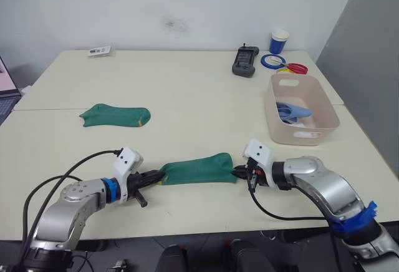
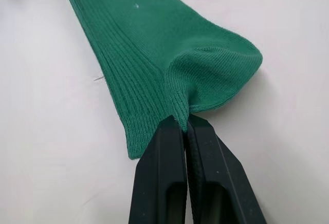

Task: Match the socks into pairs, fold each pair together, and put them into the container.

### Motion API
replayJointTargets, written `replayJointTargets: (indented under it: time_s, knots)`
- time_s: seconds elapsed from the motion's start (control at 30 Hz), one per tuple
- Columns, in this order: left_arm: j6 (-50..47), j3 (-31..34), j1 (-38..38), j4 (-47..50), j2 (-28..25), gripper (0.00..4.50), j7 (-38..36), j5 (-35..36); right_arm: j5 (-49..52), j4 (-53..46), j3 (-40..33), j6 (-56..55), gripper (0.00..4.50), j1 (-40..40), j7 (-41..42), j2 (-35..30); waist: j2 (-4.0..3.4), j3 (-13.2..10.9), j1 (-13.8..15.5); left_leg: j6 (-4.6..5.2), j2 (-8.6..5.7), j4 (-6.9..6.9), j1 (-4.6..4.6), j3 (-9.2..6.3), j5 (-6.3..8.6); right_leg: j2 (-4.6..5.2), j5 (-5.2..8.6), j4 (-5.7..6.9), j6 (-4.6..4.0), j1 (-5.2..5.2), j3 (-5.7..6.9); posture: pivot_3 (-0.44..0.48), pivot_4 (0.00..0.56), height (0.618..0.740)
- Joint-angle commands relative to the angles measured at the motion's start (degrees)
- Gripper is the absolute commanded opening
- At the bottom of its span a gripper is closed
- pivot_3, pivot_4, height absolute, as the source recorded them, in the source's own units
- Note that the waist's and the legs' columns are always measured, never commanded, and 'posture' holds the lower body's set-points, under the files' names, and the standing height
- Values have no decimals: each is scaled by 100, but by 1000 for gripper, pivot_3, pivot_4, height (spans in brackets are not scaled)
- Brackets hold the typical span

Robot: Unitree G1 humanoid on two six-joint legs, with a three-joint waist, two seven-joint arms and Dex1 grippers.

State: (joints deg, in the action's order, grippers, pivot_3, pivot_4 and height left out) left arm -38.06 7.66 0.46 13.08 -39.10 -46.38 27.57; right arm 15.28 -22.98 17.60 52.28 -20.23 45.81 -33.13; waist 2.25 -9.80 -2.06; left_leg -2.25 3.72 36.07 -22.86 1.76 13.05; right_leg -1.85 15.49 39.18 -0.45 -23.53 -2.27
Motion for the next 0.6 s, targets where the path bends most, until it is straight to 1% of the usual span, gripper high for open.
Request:
replayJointTargets:
  time_s: [0.03, 0.13, 0.2, 0.27, 0.3, 0.43, 0.57, 0.6]
  knots:
    - [-260, 95, 215, 471, 90, 27, 314, 106, 157, -480, -195, 314, 0, 171, -146, -128, 1, 0, 5, 0, -1, 0, 1, -2, 0, 1, 0, 0, 0, 1, -1, 0, 150, 740]
    - [-32, 4, 193, 578, 225, 27, 457, -11, 258, -638, -231, 522, 0, 240, -221, -204, 0, 0, 11, 0, -6, 1, 1, -1, 0, 4, 0, -2, 0, 2, -4, 0, 150, 740]
    - [74, -106, 146, 578, 227, 27, 432, -89, 286, -709, -222, 544, 0, 259, -247, -264, 1, 0, 23, 0, -7, 1, 0, -1, 0, 4, 0, -3, 0, 2, -4, 0, 150, 740]
    - [264, -253, 164, 529, 99, 499, 292, -246, 277, -729, -245, 469, 588, 289, -262, -330, 0, 0, 26, 0, -8, 1, -2, 0, 0, 4, 0, -6, 0, 2, -2, 0, 150, 740]
    - [307, -282, 207, 549, 3, 653, 151, -245, 292, -727, -295, 409, 781, 298, -236, -372, 1, 0, 25, 0, -8, 1, -1, 0, 0, 4, 0, -6, 0, 2, -2, 0, 150, 740]
    - [404, -34, 281, 498, -316, 1858, -77, -200, 222, -659, -503, 74, 2143, 235, -135, -650, 0, -1, 18, 0, -6, 0, 0, 2, 0, 3, 0, -7, 0, 0, -5, 0, 150, 740]
    - [967, 267, 270, 94, -743, 3150, -334, -427, 304, -541, -675, -650, 3645, 217, 246, -880, 0, -1, 16, 0, -5, -1, 0, 5, 0, 1, 1, -8, -2, -2, 0, 0, 150, 740]
    - [1173, 371, 287, 64, -822, 3456, -521, -386, 325, -570, -680, -1013, 3675, 266, 455, -934, 0, -2, 17, 0, -4, -1, -1, 6, 0, 0, 2, -8, -3, -1, 2, 0, 150, 740]
